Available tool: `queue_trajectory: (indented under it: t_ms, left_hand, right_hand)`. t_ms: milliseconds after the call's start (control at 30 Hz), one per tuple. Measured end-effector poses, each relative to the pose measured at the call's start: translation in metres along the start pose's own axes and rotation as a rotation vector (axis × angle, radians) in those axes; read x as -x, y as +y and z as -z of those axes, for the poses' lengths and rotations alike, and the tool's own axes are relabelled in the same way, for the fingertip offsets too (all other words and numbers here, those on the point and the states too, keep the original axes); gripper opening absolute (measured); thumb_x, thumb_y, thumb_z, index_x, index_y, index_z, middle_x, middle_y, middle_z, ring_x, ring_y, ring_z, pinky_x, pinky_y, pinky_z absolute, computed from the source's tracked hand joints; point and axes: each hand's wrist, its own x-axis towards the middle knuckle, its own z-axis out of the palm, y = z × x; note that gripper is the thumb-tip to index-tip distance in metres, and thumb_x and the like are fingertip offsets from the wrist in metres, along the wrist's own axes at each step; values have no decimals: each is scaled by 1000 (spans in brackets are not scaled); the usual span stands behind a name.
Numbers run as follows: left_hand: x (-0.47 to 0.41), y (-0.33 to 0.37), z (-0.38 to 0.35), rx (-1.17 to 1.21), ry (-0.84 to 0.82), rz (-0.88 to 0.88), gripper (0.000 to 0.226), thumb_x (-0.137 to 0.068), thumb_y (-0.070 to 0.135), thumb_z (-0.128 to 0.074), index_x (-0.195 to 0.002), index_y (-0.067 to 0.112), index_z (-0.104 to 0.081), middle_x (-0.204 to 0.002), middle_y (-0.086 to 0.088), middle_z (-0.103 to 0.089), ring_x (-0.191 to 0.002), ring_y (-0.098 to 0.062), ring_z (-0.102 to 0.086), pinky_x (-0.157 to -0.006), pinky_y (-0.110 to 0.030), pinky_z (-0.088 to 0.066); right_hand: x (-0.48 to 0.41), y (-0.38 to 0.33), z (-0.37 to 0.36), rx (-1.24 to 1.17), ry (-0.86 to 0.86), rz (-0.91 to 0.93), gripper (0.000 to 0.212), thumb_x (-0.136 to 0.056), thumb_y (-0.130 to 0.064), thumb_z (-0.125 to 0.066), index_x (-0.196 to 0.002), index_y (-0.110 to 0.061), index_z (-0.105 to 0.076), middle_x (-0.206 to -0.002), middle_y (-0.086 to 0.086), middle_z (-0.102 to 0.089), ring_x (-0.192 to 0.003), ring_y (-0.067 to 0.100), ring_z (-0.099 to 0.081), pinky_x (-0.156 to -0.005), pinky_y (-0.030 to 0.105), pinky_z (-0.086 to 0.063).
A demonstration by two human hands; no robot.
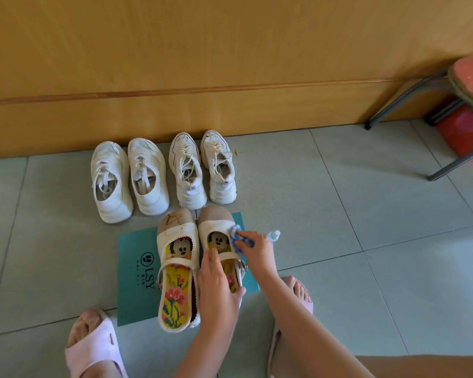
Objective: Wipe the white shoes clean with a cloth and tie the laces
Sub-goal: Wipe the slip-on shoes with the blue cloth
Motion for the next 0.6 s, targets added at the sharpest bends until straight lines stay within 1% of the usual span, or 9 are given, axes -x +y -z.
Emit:
queue_trajectory:
  t_ms: [67, 100, 167, 233, 333, 400, 467, 533, 600]
  left_hand:
    - [0, 0, -1, 9, 1, -9, 99, -83, 37, -67, -150, 13, 2, -158, -7, -3, -145, -23, -8, -116, -29, -12]
    - [0, -1, -1, 31, 7, -10, 99, -82, 36, -68, -150, 14, 1, -158, -6, -4, -145, -23, -8, -116, -29, -13]
    - [-1, -3, -2, 83, 12, -12, 99, -80, 33, -71, -150, 14, -4, -157, -6, -8, -144, -23, -10, -117, -31, -16]
    - [1, -7, -3, 130, 16, -7, 100, -77, 31, -74, -150, 14, -7, -157, -5, -11, -144, -22, -12, -118, -34, -20]
    - [6, -13, -2, 154, 46, 5, 100, -76, 31, -75, -150, 15, -9, -155, -2, -19, -143, -18, -19, -117, -33, -23]
    - [11, -17, 0, 162, 58, 21, 95, -78, 30, -74, -149, 17, -13, -151, 1, -27, -139, -16, -27, -112, -29, -27]
    - [15, -20, 2, 162, 46, 46, 87, -80, 29, -72, -147, 19, -18, -146, 2, -35, -134, -15, -35, -107, -29, -34]
    - [18, -22, 4, 156, 31, 70, 82, -80, 28, -71, -146, 20, -22, -143, 2, -40, -131, -16, -39, -105, -30, -38]
    - [19, -23, 4, 165, 13, 90, 80, -81, 26, -71, -146, 18, -25, -142, 1, -43, -130, -17, -41, -105, -30, -38]
  right_hand:
    - [7, 8, 8, -23, -46, -15, 28, -87, -4, -62, -114, -10, -66, -94, 1, -61, -71, 1, -53, -59, 4, -40]
    - [7, 11, 12, 11, -73, -14, 29, -85, -6, -64, -113, -10, -67, -91, 1, -60, -71, 5, -54, -60, 6, -40]
    - [6, 15, 21, 121, -158, -13, 29, -84, -10, -67, -112, -12, -68, -90, 2, -61, -75, 11, -55, -61, 10, -42]
    - [4, 14, 32, 165, -236, -31, 29, -85, -11, -67, -114, -11, -67, -93, 6, -64, -70, 9, -56, -54, 5, -43]
    - [4, 7, 44, -48, -111, -27, 30, -87, -5, -63, -117, -6, -64, -99, 15, -65, -73, 13, -62, -53, 5, -46]
    - [3, -3, 43, -179, 7, 14, 29, -88, -3, -61, -117, -4, -63, -98, 10, -66, -78, 13, -65, -57, 7, -48]
    - [4, -12, 31, -142, -4, 37, 29, -89, -4, -59, -118, -6, -63, -96, 4, -62, -75, 7, -61, -61, 8, -48]
    - [6, -13, 13, -50, -43, 39, 30, -90, -5, -58, -119, -10, -64, -98, 1, -59, -81, 11, -58, -67, 12, -45]
    - [11, -7, 6, -1, -42, 28, 30, -90, -4, -55, -118, -12, -65, -99, 0, -58, -85, 10, -55, -64, 6, -40]
